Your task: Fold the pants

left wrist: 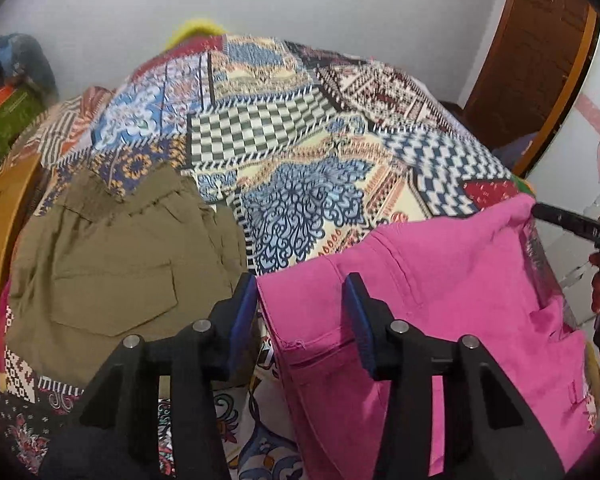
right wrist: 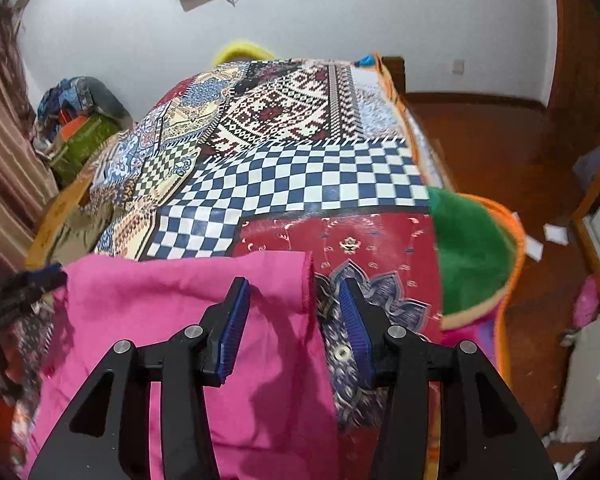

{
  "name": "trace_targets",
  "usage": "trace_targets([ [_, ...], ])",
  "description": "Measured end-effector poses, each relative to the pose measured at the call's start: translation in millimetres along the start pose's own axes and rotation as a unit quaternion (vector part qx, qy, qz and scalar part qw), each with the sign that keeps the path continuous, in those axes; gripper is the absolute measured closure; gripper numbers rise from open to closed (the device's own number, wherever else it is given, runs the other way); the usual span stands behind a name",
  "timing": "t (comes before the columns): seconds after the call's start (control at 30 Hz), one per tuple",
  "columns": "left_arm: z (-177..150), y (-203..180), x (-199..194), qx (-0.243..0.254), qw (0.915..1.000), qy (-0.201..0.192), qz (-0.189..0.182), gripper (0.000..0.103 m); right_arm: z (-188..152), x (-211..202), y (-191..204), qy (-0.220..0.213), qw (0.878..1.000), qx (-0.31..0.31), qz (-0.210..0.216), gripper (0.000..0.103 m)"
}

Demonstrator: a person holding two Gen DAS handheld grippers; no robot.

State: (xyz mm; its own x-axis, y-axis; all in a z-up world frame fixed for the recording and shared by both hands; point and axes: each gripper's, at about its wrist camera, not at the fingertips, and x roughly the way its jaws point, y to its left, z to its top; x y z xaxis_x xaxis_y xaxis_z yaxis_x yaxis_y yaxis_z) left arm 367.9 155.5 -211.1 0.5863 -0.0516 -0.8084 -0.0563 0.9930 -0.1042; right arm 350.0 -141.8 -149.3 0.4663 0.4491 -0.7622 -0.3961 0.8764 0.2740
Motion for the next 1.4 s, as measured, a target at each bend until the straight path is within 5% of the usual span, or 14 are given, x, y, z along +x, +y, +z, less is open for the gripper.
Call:
trace_targets([
  [0.13, -2.4, -0.8, 9.5, -0.002, 0.9999, 0.012, -0.008, 0.062, 4.9, 11.6, 1.7, 0.009, 1.000, -0.002, 0.013, 0.062],
  [0.2, -3.0, -1.8, 10.2, -0.004, 0.9998, 0.012, -0.015, 0.070, 3.7, 11.7, 6.2, 0.005, 1.000, -0.013, 0.011, 0.084],
  [0.3, -2.3, -4.7, 7.5, -0.003, 0.9998, 0.005, -0.016, 0.092, 3.1, 8.9, 10.5, -0.004, 1.000, -0.019, 0.017, 0.093],
  [0.6, 12.5, -7.1, -44.0, -0.008, 0.9971, -0.073, -0.022, 0.095, 26.2, -22.9, 42.0, -0.074, 0.995, -0.056, 0.039, 0.097],
  [0.77, 25.4, 2.6, -72.1, -0.020, 0.9928, -0.118, 0.005, 0.095, 47.4, -29.6, 58.8, -0.107, 0.991, -0.068, 0.040, 0.097],
  [0.93, 23.6, 15.1, -56.2, -0.022, 0.9954, -0.080, 0.049, 0.094, 53.4, -3.9, 60.2, -0.057, 0.996, -0.064, 0.008, 0.095],
  [1.1, 6.8, 17.8, -46.3, -0.011, 0.9956, -0.053, 0.076, 0.085, 36.0, -4.4, 47.0, -0.028, 0.998, -0.052, -0.003, 0.071],
  [1.3, -5.7, -10.3, -66.3, 0.019, 0.9964, -0.055, 0.063, 0.075, 3.4, -32.4, 48.5, -0.029, 0.997, -0.064, -0.009, 0.066],
  [1.4, -18.8, -38.6, -76.2, 0.028, 0.9979, -0.054, 0.021, 0.065, -21.2, -33.7, 58.7, -0.014, 0.997, -0.078, 0.004, 0.066],
])
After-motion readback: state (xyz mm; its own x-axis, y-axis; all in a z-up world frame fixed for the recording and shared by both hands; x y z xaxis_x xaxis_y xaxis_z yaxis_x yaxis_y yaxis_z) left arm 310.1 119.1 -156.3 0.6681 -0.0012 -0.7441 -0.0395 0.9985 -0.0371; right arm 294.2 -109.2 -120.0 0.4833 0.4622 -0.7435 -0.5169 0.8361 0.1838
